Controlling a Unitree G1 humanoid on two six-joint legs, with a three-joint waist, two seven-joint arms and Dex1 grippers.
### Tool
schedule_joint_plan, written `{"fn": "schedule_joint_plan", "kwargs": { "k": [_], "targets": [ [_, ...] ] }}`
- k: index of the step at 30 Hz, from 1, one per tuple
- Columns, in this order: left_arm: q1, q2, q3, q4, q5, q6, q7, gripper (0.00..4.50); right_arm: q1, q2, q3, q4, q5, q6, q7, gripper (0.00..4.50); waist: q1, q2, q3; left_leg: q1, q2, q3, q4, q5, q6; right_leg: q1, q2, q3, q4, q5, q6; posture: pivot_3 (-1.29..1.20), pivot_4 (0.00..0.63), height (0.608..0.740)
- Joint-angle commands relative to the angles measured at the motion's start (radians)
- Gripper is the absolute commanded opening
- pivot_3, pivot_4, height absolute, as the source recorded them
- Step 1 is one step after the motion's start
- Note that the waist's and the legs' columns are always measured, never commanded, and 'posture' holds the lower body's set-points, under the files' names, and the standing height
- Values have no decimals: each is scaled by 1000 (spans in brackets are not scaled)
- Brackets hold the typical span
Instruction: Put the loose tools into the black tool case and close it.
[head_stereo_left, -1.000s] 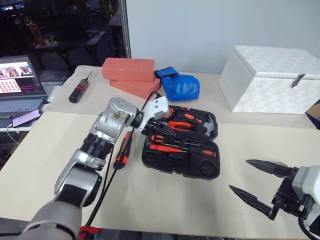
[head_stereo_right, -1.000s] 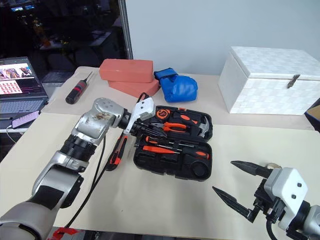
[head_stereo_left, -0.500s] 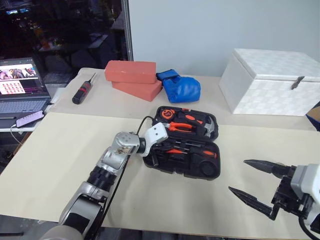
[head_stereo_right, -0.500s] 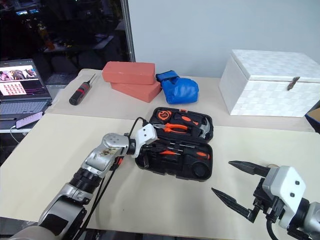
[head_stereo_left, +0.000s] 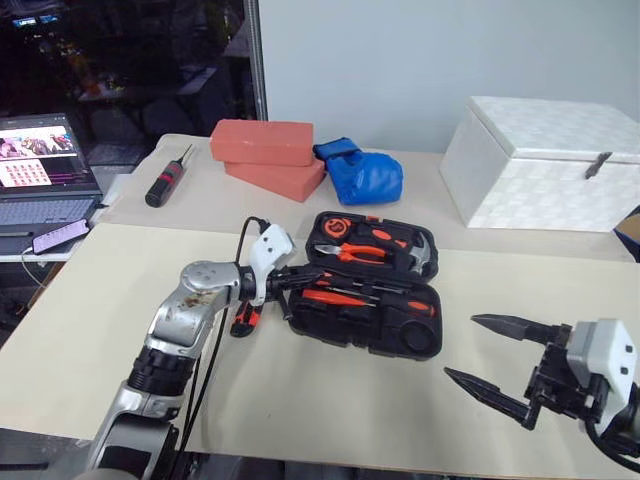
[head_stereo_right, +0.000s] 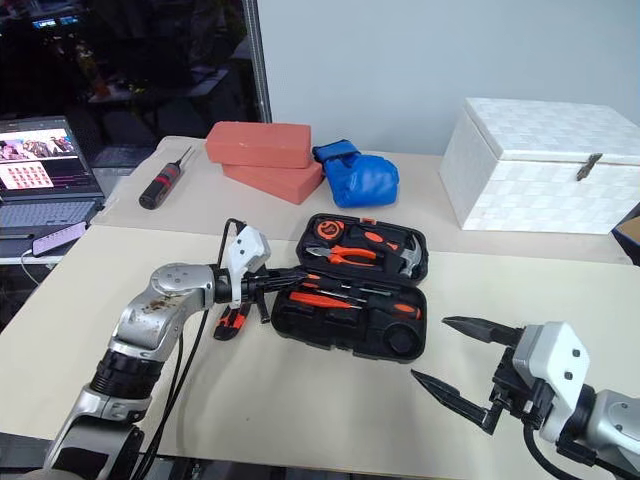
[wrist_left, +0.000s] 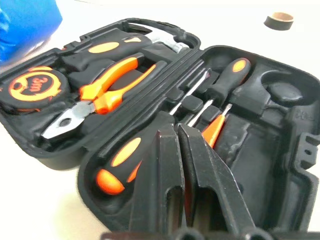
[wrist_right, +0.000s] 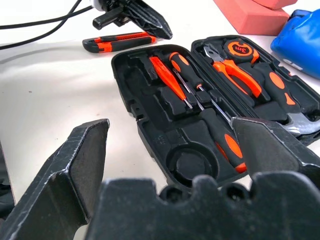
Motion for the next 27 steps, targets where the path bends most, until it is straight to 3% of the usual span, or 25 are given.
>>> {"fn": "schedule_joint_plan", "kwargs": {
  "k": [1,11,19,23,27],
  "targets": [
    [-57,-35,-83,46,34,-37,-1,160,-17,-14,4,0,3,-12,6,4500,4,0,0,0,0,0,0,0,0,0,0,0,0,0,0,0,150,740],
    [-135,-83,-235,298,192,-101,40,160,35,-5,-34,-35,10,-14,7,4500,-1,0,0,-1,-2,-2,0,0,0,0,0,0,0,0,1,0,150,740],
    [-87,-16,-258,261,219,-118,7,160,52,-8,-46,-38,16,-14,7,4500,-8,2,-2,4,-2,-2,0,0,0,3,0,1,1,0,0,0,150,740],
    [-61,-14,-217,239,194,-169,28,160,34,-20,-30,-19,10,-16,16,4500,-7,3,-3,6,-2,-2,0,0,0,3,0,1,1,0,0,0,150,740],
    [-60,-73,-8,133,20,-146,96,160,2,-29,-21,-9,23,-13,28,4500,-7,2,-2,4,-2,-1,0,0,0,2,-1,1,1,0,0,0,150,740]
  ]
}}
